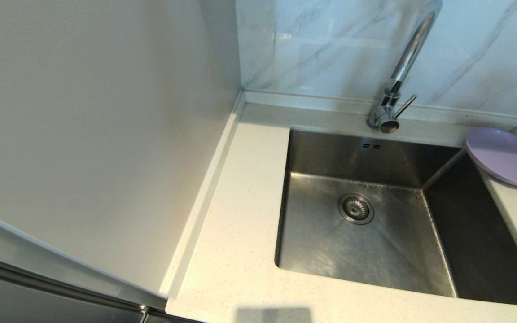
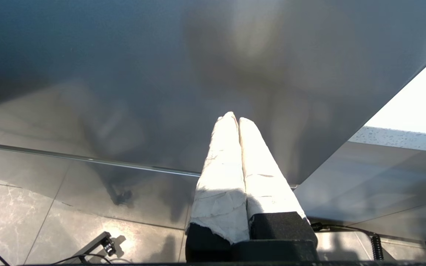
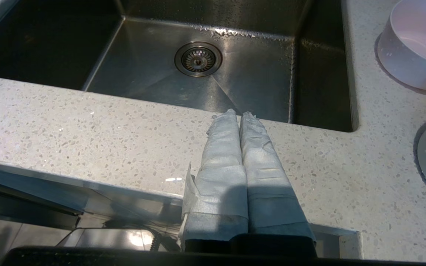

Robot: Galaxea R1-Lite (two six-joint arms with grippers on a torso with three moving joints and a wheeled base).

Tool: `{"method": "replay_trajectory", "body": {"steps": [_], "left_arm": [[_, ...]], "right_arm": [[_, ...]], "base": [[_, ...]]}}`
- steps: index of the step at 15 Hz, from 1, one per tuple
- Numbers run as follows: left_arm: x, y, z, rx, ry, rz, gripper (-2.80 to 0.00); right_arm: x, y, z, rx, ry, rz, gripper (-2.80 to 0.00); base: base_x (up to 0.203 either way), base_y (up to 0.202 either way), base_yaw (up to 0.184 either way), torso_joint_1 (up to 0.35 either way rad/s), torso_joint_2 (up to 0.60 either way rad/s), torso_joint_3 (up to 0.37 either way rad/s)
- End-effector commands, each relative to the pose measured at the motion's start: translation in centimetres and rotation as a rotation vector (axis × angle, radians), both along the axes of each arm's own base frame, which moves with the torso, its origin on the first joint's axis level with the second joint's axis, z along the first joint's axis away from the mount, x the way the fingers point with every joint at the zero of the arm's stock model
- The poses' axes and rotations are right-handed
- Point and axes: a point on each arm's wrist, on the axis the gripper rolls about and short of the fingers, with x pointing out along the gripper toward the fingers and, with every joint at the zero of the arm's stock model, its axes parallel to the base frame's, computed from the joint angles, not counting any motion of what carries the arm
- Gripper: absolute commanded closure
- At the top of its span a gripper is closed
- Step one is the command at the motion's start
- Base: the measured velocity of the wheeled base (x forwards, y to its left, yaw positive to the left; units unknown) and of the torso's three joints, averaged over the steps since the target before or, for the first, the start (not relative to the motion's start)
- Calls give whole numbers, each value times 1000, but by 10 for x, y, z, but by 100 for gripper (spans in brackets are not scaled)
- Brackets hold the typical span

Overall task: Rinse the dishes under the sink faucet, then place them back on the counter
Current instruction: Turn on the faucet

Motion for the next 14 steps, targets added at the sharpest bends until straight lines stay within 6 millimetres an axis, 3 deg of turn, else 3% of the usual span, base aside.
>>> {"method": "replay_trajectory", "body": {"steps": [1, 14], "left_arm": [[0, 0, 0, -1, 0, 0, 0], [0, 0, 0, -1, 0, 0, 0]], "right_arm": [[1, 0, -2, -5, 8, 3, 0], [0, 0, 0, 14, 7, -9, 0]], "base": [[0, 0, 0, 0, 0, 0], [0, 0, 0, 0, 0, 0]]}}
